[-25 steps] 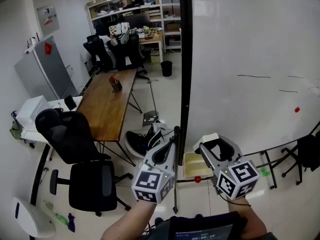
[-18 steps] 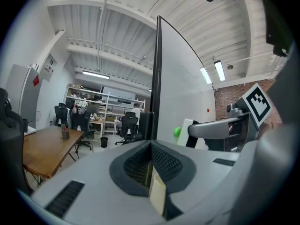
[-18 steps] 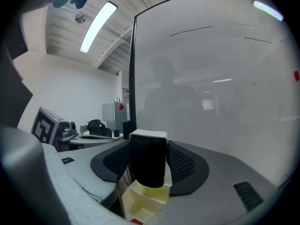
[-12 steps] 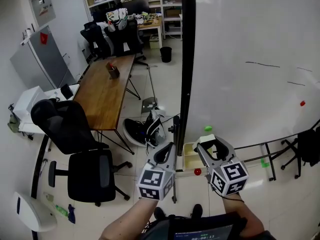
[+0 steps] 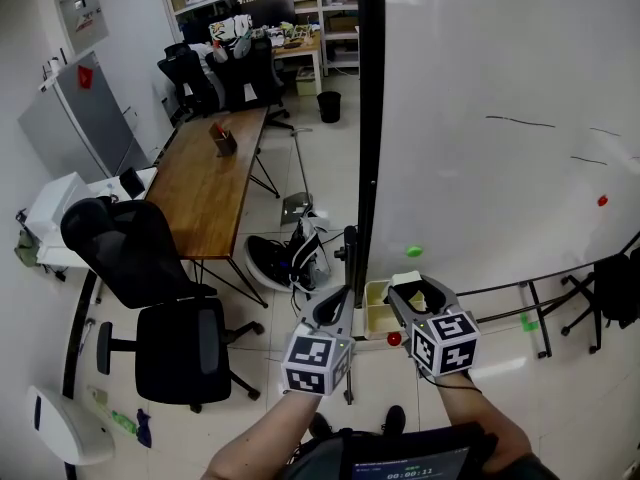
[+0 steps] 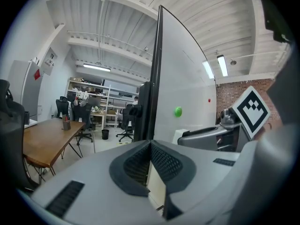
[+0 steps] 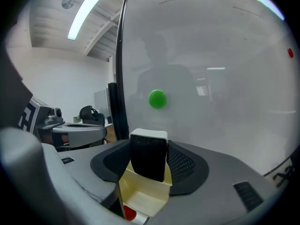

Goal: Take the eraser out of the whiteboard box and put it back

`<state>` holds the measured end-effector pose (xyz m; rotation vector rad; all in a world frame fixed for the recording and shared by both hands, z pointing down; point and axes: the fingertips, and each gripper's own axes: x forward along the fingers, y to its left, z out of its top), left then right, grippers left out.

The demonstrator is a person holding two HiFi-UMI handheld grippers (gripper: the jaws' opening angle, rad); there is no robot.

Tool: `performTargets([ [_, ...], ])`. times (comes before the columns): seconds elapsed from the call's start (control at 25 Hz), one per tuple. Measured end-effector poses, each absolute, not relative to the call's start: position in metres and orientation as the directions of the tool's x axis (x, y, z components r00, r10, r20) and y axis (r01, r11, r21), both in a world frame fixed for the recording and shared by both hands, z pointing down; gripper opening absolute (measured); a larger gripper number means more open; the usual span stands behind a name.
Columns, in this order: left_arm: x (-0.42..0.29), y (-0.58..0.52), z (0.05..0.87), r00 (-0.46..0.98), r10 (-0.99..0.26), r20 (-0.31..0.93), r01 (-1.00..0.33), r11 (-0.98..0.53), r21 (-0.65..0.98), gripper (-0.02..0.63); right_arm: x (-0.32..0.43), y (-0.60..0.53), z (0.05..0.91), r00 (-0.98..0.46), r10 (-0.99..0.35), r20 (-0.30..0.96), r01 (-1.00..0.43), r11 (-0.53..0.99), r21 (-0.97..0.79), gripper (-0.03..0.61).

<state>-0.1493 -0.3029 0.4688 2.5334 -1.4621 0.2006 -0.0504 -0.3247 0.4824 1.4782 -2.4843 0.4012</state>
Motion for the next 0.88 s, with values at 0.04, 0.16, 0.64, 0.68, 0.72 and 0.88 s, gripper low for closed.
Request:
performTargets([
  [0.04, -0.149, -0.302, 0.468, 0.498, -0.839, 0.222, -0.867, -0.486, 0.110, 0.031, -0.051, -0.324, 0.485, -0.471, -0.813, 0.342, -0.881, 0.456, -0.129, 0.264],
  [0.16, -0.149, -0.301, 0.470, 0.493, -0.839, 0.230, -0.869, -0.484, 0.101, 0.031, -0.051, -0.322, 0.490, -0.471, -0.792, 0.387, -0.880, 0.452, -0.147, 0.264],
  [0.64, -0.147, -0.286, 0.484, 0.485, -0.829, 0.279, -0.871, -0.485, 0.074, 0.031, -0.059, -0.309, 0.514, -0.432, -0.686, 0.585, -0.888, 0.435, -0.146, 0.262],
  [0.68, -0.147, -0.284, 0.483, 0.485, -0.829, 0.278, -0.871, -0.485, 0.073, 0.031, -0.060, -0.308, 0.516, -0.435, -0.673, 0.598, -0.886, 0.439, -0.150, 0.262],
  [0.72, -0.147, -0.283, 0.483, 0.485, -0.830, 0.276, -0.872, -0.485, 0.071, 0.031, -0.061, -0.307, 0.517, -0.440, -0.659, 0.611, -0.883, 0.441, -0.160, 0.262],
  [0.88, -0.147, -0.280, 0.481, 0.486, -0.829, 0.278, -0.871, -0.485, 0.078, 0.031, -0.064, -0.303, 0.521, -0.455, -0.607, 0.651, -0.875, 0.442, -0.199, 0.262],
])
